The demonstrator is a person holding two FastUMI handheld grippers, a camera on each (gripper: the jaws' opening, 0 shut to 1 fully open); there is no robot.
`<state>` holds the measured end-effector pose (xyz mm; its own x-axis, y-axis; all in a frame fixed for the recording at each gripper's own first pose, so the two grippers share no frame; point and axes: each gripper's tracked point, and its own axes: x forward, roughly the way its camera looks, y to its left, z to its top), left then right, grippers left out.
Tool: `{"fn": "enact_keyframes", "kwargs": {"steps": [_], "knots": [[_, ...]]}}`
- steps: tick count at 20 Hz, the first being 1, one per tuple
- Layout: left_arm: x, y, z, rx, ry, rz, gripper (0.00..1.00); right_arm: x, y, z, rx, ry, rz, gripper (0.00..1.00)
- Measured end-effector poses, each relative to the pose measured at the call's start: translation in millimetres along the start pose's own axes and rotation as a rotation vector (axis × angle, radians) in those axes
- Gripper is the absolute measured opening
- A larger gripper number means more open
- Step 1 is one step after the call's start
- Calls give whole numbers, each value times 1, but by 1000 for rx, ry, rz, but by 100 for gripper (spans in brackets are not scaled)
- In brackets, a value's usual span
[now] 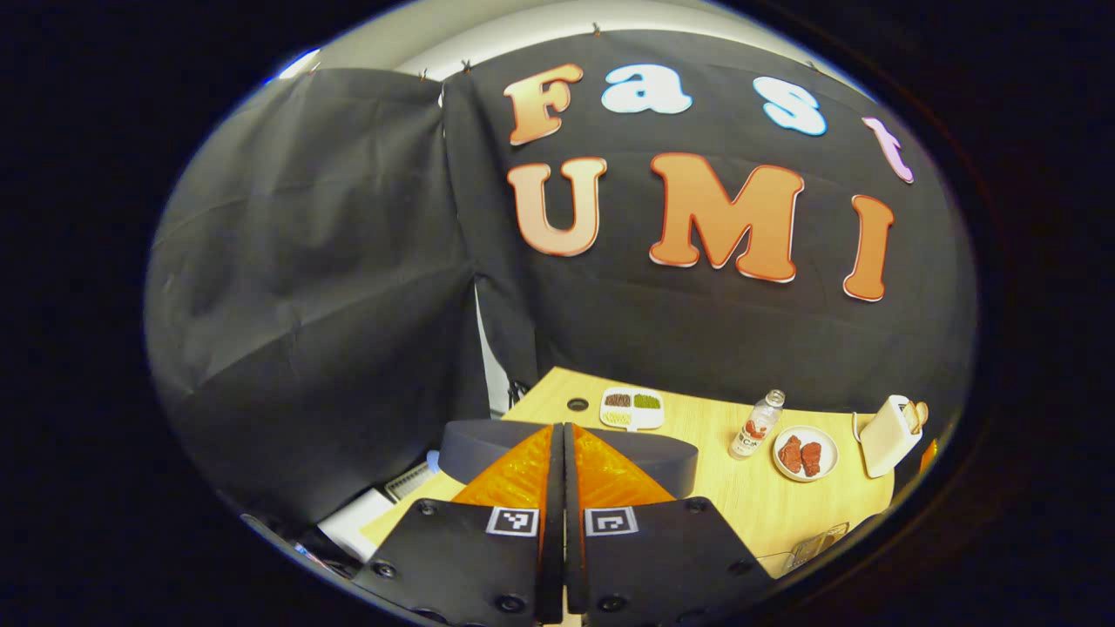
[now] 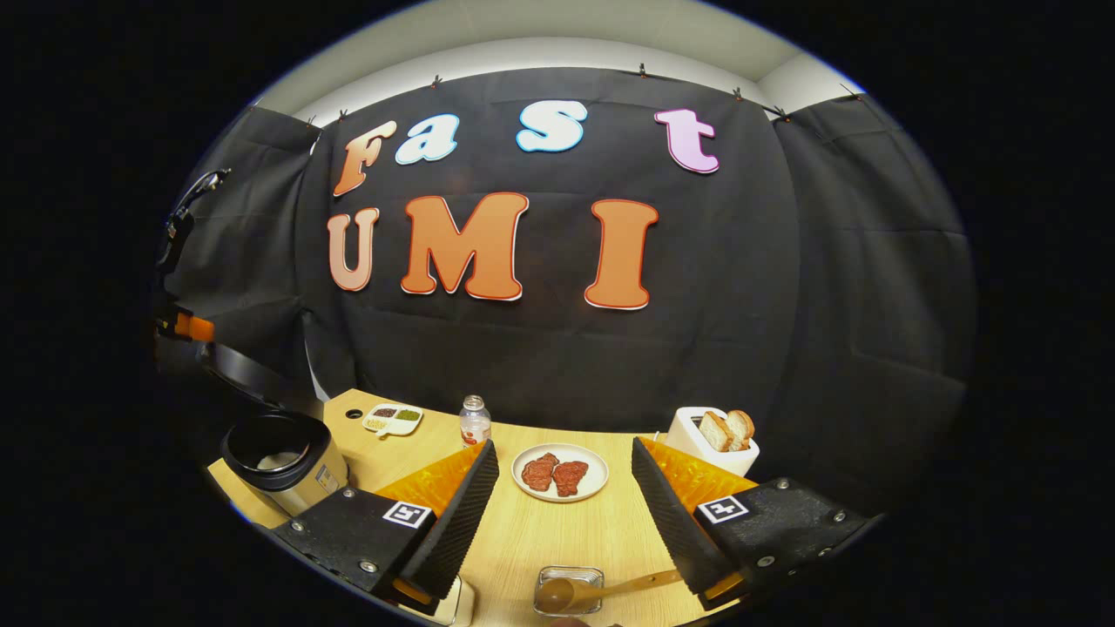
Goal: Close the left gripper, press the button to open the rice cooker; take a wooden spoon from the chopstick holder with the right hand, scoop a spoonful of rice and pour it into the rice cooker, then put the wooden spoon back into the chopstick holder.
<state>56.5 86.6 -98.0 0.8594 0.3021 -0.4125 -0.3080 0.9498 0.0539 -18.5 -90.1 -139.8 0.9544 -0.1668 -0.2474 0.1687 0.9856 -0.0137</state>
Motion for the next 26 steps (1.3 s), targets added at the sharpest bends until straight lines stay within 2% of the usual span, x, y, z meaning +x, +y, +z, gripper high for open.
{"fn": "enact_keyframes", "kwargs": {"steps": [3,6,7,8,11,16,17,18,26], "knots": [[-6,-16,-2,-29,-3,-38,12,-3,-20,-13,22,31,-38,95],[-11,-27,7,-48,-55,-71,29,-7,-40,-27,37,62,-73,95],[-15,-32,9,-46,-71,-81,31,-7,-46,-32,41,72,-85,95],[-16,-35,7,-39,-83,-86,48,-9,-52,-37,48,86,-92,95],[-23,-43,4,18,-110,-85,71,-12,-62,-56,76,132,-102,95],[-39,-65,2,59,-173,-113,95,-10,-74,-92,120,214,-105,95],[-42,-69,3,67,-190,-117,95,-9,-77,-105,125,243,-107,95],[-45,-75,3,71,-202,-123,100,-10,-80,-118,131,271,-109,95],[-62,-77,-3,120,-217,-82,95,12,-87,-190,318,412,-114,95]]}}
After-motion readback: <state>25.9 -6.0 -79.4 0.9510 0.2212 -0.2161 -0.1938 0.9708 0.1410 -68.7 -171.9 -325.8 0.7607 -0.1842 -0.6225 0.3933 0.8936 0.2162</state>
